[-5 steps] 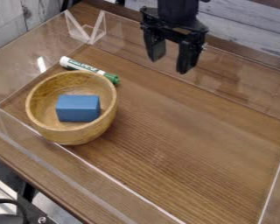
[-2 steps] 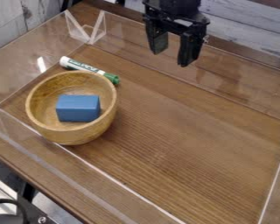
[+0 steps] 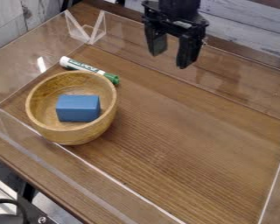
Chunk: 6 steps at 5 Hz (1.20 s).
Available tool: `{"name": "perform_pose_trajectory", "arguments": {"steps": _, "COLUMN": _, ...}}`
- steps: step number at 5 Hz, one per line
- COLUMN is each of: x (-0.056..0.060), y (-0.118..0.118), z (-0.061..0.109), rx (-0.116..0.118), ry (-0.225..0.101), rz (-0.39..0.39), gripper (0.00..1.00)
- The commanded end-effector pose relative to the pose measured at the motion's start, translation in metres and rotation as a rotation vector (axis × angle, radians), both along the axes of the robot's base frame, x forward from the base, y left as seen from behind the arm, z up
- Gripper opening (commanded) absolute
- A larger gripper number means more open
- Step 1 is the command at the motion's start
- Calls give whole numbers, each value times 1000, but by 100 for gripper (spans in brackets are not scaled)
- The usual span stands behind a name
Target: Put the green marker in the brown bowl
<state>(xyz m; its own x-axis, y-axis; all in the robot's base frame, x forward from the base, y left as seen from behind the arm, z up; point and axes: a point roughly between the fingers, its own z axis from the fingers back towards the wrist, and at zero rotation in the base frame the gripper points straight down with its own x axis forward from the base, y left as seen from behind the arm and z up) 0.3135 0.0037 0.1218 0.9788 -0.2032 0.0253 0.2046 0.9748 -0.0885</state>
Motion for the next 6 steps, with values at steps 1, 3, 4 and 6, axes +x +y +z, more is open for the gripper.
{"name": "perform_pose_trajectory", "arguments": {"steps": 1, "x": 8, "y": 2, "z": 15, "rx": 7, "ry": -49, "rz": -12, "gripper": 100}}
{"name": "perform_pose_trajectory", "arguments": {"steps": 3, "x": 9, "y": 3, "z": 15, "rx": 5, "ry": -35, "rz": -12, "gripper": 100}}
{"name": "perform_pose_trajectory", "arguments": {"steps": 4, "x": 8, "y": 3, "z": 14, "rx": 4, "ry": -26, "rz": -13, "gripper": 100}}
{"name": "perform_pose_trajectory", "arguments": {"steps": 6, "x": 7, "y": 3, "z": 13, "rx": 4, "ry": -8, "rz": -15, "gripper": 100}}
